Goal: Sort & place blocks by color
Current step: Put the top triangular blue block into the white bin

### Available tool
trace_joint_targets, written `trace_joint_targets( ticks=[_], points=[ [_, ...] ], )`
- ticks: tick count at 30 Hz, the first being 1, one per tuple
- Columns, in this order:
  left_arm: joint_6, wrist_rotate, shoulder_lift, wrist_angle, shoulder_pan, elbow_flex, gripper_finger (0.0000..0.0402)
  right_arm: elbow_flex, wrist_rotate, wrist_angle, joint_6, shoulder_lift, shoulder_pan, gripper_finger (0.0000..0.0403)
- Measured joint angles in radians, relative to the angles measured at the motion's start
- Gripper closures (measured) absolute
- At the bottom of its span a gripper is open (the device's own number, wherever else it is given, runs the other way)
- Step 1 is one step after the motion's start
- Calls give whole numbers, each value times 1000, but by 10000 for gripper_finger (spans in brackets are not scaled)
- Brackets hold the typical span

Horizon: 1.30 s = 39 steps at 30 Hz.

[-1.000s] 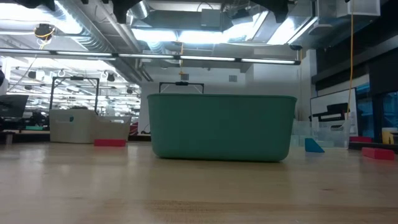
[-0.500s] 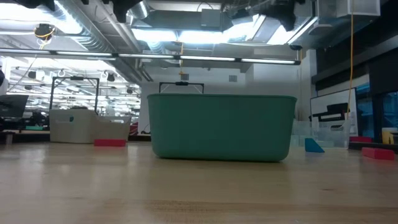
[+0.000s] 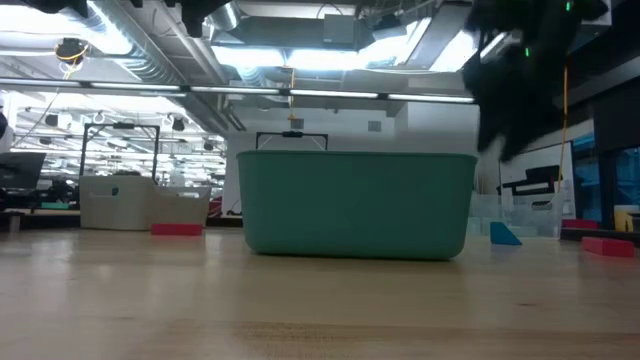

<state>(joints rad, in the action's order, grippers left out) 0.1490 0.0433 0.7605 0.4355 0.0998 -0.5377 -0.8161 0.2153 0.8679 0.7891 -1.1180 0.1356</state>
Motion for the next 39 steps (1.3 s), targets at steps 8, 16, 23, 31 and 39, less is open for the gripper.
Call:
trace_joint_targets(
  ticks=[8,16,23,31,39],
  points=[
    [0,0,0,0,0,0,209,99,86,-12,142,-103,25,98],
    [0,0,0,0,0,0,209,104,85,-73,105,-175,59,98],
    [0,0,0,0,0,0,209,104,63,-125,69,-255,59,98],
    [0,0,0,0,0,0,209,104,36,-156,73,-345,59,98],
    [0,0,0,0,0,0,209,104,36,-195,67,-402,65,102]
  ],
)
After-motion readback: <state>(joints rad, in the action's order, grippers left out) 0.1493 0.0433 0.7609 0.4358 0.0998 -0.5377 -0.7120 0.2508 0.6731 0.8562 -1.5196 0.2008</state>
